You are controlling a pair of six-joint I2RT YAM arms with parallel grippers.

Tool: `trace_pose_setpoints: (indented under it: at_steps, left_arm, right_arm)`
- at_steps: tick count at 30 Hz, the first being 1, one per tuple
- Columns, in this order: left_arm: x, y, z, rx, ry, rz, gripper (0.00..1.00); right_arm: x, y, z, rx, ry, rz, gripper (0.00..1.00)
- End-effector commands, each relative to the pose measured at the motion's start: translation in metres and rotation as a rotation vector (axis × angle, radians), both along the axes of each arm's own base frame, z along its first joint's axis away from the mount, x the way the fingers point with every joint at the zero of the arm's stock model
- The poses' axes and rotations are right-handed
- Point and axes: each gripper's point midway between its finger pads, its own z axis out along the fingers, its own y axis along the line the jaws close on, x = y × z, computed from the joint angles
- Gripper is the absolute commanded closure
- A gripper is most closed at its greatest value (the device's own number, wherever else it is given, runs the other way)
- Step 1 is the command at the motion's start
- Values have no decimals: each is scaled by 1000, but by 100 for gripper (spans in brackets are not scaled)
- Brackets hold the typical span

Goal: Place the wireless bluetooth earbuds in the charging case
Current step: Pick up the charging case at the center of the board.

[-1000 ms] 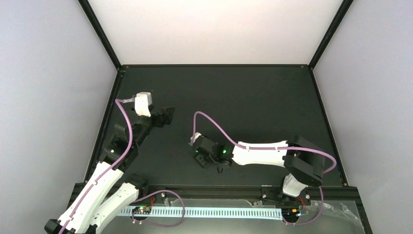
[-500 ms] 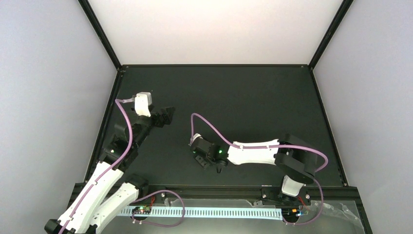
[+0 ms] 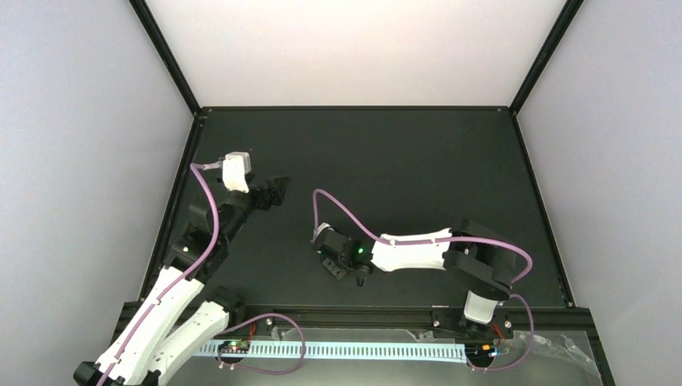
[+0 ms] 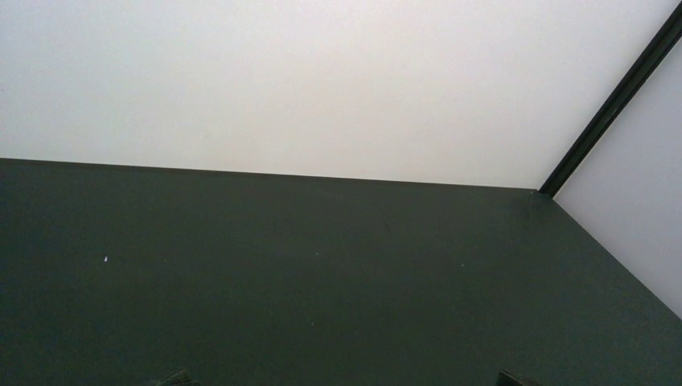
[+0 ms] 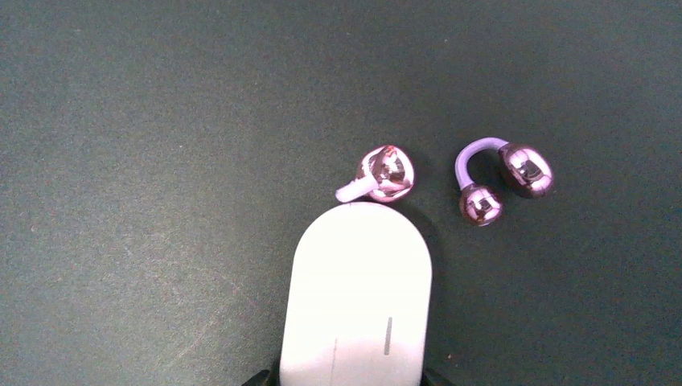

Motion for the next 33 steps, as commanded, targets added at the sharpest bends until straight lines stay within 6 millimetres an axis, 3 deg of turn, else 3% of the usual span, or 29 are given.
trace_pose_setpoints:
  at_steps: [1, 10, 18, 21, 24, 26, 28, 33]
  left_arm:
    - [1, 1, 2, 6, -10, 9, 1]
    - [1, 2, 1, 9, -9, 11, 1]
    - [2, 0, 1, 5, -7, 4, 1]
    - [2, 1, 0, 4, -6, 9, 1]
    - [1, 1, 5, -27, -23, 13, 1]
    - [-2, -5, 9, -62, -42, -29, 1]
    - [-8, -18, 12, -87, -53, -111, 1]
    - [-40, -77, 22, -139, 4, -497, 1]
  right_arm:
    - [4, 3, -1, 7, -4, 5, 55]
    - [4, -11, 7, 17, -41, 4, 64]
    - [1, -50, 44, 62, -129, -14, 66]
    - [-2, -67, 71, 110, -184, -13, 66]
    - [-2, -84, 110, 195, -269, -19, 66]
    - [-6, -85, 138, 285, -305, 4, 65]
    - [-8, -88, 162, 330, -344, 19, 65]
    - [-4, -105, 206, 318, -454, 34, 65]
